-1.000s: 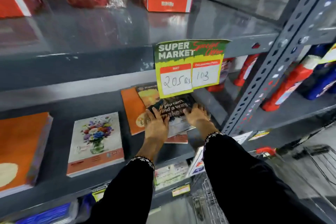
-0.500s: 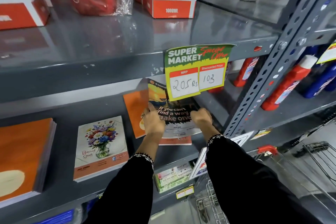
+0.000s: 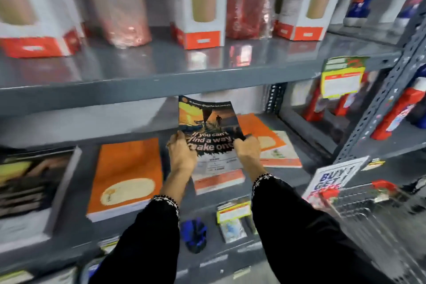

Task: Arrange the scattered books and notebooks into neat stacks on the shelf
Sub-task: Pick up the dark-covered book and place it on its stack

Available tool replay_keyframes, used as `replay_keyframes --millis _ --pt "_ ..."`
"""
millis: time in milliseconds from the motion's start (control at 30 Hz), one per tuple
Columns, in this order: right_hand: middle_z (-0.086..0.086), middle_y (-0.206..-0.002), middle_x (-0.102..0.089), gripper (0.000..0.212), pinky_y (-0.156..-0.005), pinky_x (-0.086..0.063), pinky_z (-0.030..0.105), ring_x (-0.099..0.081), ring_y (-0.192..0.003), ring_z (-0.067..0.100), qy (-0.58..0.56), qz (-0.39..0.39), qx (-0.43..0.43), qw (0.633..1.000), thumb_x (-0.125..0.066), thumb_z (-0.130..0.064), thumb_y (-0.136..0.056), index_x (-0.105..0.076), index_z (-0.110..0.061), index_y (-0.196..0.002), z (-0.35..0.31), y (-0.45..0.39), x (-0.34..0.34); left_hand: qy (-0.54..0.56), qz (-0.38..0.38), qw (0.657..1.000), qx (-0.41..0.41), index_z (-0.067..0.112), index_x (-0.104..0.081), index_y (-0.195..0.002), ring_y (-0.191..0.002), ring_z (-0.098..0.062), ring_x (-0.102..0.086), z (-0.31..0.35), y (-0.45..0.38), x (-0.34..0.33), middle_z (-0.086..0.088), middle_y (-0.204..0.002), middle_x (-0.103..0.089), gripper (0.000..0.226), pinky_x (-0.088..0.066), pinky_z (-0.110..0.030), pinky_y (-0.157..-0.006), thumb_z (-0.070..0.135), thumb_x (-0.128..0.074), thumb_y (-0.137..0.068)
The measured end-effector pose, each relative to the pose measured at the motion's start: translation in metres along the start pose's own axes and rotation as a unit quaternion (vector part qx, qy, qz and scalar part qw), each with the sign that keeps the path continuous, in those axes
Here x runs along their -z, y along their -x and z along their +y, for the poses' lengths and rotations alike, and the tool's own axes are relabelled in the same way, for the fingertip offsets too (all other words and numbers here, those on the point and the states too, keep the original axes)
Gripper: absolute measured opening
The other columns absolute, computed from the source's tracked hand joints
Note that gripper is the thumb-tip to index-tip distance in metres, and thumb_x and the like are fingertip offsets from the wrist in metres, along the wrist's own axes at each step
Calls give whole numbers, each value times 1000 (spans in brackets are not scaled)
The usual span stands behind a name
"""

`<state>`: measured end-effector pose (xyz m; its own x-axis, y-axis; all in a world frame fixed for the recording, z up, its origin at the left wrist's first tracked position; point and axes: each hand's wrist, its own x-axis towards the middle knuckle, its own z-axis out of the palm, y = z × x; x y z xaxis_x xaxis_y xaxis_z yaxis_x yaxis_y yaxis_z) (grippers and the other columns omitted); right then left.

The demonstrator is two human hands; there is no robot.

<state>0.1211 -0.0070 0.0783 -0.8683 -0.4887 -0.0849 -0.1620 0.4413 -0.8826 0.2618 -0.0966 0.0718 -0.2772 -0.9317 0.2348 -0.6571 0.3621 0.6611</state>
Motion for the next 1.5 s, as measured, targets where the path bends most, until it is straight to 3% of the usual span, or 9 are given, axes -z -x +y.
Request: replay_keyframes --millis 133,300,400,500,633,833,1000,1133,1500 --pt "15 -82 -59 21 -73 -47 40 -55 -79 25 -7 -42 18 999 -57 -13 -81 -61 8 -85 -38 71 -75 -30 32 999 10 -1 -53 -123 -118 -36 -51 -79 -4 89 -22 -124 -58 48 -44 -40 -103 -10 -57 -76" --pt "8 -81 -54 11 -64 -37 26 -51 -80 24 -40 -142 9 989 -53 -10 -84 -57 -3 -91 -81 152 -181 -80 41 993 74 1 -50 -129 -118 -41 -53 -187 -10 195 -27 -125 -58 49 -47 -45 -100 -1 -58 -80" --pt "15 -96 -66 25 -67 -38 24 -61 -90 31 -48 -213 7 976 -52 -6 -84 -62 -1 -105 -106 192 -241 -83 48 986 134 4 -47 -134 -109 -40 -59 -247 -13 248 -26 -117 -64 52 -51 -45 -92 0 -57 -83" --pt "21 -110 -69 29 -70 -38 24 -64 -102 34 -33 -258 25 965 -50 -2 -83 -65 3 -107 -119 220 -283 -85 67 982 157 2 -54 -126 -101 -40 -62 -294 -11 281 -26 -111 -67 45 -53 -45 -84 0 -59 -81" --pt "22 -104 -72 24 -67 -39 24 -67 -94 32 8 -296 40 954 -52 -2 -81 -69 5 -97 -123 244 -325 -60 76 981 168 -3 -58 -115 -101 -43 -61 -344 -8 303 -29 -108 -65 34 -52 -52 -87 0 -61 -81" --pt "19 -107 -70 29 -69 -44 23 -67 -97 29 101 -327 39 939 -56 -5 -77 -67 5 -102 -101 250 -351 -76 17 969 235 16 -41 -139 -112 -43 -57 -373 5 298 -25 -124 -60 61 -49 -47 -92 6 -63 -83" --pt "15 -118 -66 39 -82 -50 25 -64 -107 26 121 -343 50 930 -72 -15 -75 -67 2 -110 -100 235 -346 -128 48 954 267 8 -48 -129 -108 -45 -58 -359 5 293 -27 -116 -63 53 -48 -49 -92 4 -61 -78" --pt "15 -129 -56 39 -104 -44 32 -54 -120 29 100 -279 127 946 -64 -20 -84 -60 -5 -120 -106 212 -316 -185 89 961 186 6 -48 -129 -112 -44 -54 -315 -7 264 -24 -124 -58 56 -47 -50 -94 2 -63 -76" --pt "23 -117 -64 32 -98 -48 39 -58 -115 34 176 -75 114 975 -57 -9 -80 -64 0 -110 -44 21 -111 -104 19 994 21 9 -50 -131 -118 -34 -53 -99 -38 31 -16 -128 -59 52 -40 -40 -102 4 -56 -79"
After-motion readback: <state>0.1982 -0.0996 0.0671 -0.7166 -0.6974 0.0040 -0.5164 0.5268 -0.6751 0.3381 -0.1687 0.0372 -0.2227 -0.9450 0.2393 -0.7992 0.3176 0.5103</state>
